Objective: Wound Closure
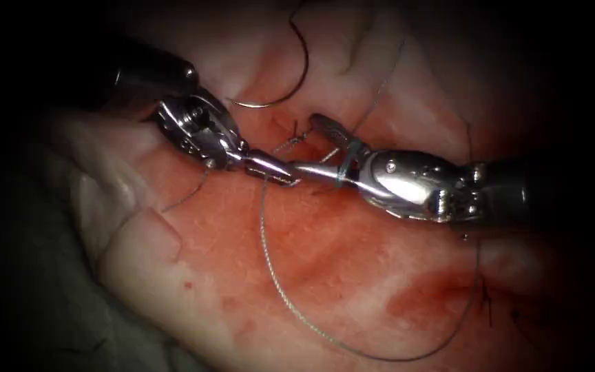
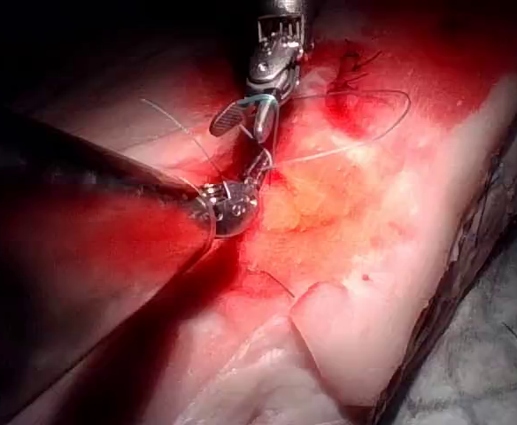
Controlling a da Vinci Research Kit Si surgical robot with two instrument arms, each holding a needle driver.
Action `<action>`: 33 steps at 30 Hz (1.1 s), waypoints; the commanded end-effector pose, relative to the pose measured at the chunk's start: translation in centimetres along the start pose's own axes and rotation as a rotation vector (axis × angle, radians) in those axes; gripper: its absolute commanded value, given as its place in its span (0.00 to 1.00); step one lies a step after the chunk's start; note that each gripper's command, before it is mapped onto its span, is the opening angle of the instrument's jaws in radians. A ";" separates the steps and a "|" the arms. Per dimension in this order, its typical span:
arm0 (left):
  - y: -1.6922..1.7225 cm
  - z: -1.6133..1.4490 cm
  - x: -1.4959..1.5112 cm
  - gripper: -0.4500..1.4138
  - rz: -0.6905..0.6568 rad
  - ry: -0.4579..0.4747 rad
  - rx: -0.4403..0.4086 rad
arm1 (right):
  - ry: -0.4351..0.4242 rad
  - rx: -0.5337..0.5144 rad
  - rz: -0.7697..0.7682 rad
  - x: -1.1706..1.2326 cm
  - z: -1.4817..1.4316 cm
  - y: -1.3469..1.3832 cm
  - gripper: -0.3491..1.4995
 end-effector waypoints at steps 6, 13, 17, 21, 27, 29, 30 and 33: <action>0.00 0.12 -0.06 0.00 -0.016 -0.008 0.009 | 0.006 -0.132 0.090 -0.15 -0.14 0.23 0.65; -0.07 0.22 -0.12 0.00 -0.033 -0.020 0.014 | 0.020 -0.222 0.136 -0.21 -0.27 0.43 0.65; -0.09 0.25 -0.14 0.00 -0.040 -0.023 0.016 | 0.015 -0.227 0.141 -0.24 -0.29 0.46 0.65; -0.10 0.25 -0.15 0.00 -0.040 -0.024 0.016 | 0.004 -0.242 0.155 -0.24 -0.27 0.48 0.65; -0.13 0.30 -0.20 0.00 -0.084 -0.046 0.029 | -0.017 -0.279 0.173 -0.25 -0.22 0.58 0.75; -0.14 0.31 -0.22 0.00 -0.157 -0.075 0.046 | -0.029 -0.297 0.196 -0.29 -0.20 0.65 0.77; -0.14 0.31 -0.22 0.00 -0.181 -0.084 0.050 | -0.032 -0.305 0.200 -0.30 -0.20 0.68 0.78; -0.15 0.31 -0.22 0.00 -0.249 -0.106 0.061 | -0.039 -0.330 0.216 -0.36 -0.18 0.75 0.81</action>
